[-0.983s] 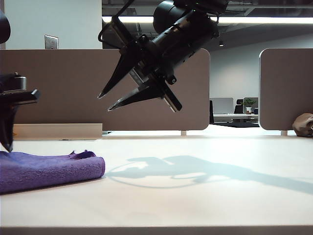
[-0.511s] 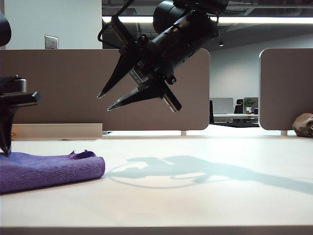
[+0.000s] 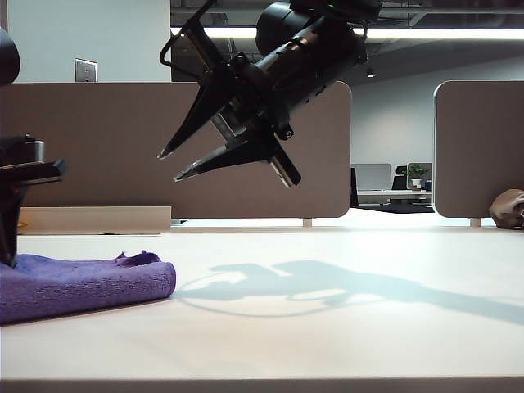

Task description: Fold the bottom of the cloth upward, then fold it vertically to form a square shape.

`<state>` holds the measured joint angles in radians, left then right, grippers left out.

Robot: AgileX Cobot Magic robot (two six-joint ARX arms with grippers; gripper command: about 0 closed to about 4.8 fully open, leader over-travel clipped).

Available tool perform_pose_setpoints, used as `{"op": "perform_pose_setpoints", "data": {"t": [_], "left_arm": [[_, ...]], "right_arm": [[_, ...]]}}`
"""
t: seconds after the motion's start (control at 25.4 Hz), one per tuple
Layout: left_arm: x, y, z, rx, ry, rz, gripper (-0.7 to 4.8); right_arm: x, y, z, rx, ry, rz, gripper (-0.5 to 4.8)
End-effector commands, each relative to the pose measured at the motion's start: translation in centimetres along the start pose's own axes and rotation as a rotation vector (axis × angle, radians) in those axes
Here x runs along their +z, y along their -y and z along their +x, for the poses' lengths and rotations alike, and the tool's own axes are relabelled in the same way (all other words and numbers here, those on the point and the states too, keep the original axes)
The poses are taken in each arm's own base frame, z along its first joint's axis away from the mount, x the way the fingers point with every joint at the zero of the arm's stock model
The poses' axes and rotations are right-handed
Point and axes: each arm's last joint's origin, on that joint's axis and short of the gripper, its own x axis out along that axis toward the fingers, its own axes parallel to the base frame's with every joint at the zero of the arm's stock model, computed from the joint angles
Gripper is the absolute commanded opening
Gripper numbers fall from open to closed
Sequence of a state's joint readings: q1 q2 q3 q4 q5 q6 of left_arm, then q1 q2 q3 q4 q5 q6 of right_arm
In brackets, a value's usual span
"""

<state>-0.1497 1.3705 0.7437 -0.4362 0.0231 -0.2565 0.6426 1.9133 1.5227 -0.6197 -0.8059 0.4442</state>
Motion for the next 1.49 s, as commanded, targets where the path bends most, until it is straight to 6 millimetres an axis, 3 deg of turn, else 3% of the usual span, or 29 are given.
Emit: {"op": "perform_pose_setpoints", "data": {"t": [0.04,0.24,0.35,0.63,1.06,1.38,1.42,1.49], "left_arm": [[0.2,0.0,-0.1,-0.008,0.019,-0.011,0.56],[0.5,0.1,-0.1,-0.015,0.043,-0.018,0.47],[0.7,0.2,-0.1,-0.042,0.059,-0.017,-0.07],[1.6,0.5,-0.4,-0.095,0.147,-0.041,-0.06],[5.7,1.5,-3.2,-0.16,0.331,-0.04,-0.06],[6.3,-0.3,-0.9,-0.169,0.285,-0.066,-0.05],[6.4,-0.2,-0.8,-0.174,0.292,-0.053,0.04],[6.6,-0.2,-0.9,-0.172,0.317,-0.033,1.06]], "right_arm": [[-0.1,-0.3,-0.2,0.009,-0.003,-0.01,1.21],[-0.2,-0.2,-0.2,0.005,-0.011,-0.014,1.21],[-0.3,-0.2,-0.2,-0.001,-0.021,-0.019,1.21],[-0.3,-0.1,-0.2,-0.01,-0.017,-0.034,1.16],[-0.6,0.0,-0.2,-0.021,-0.042,-0.025,1.16],[-1.3,0.2,-0.2,-0.042,-0.097,-0.003,1.16],[-1.3,0.2,-0.2,-0.042,-0.097,-0.003,1.16],[-1.3,0.3,-0.2,-0.062,-0.091,-0.003,1.16]]}}
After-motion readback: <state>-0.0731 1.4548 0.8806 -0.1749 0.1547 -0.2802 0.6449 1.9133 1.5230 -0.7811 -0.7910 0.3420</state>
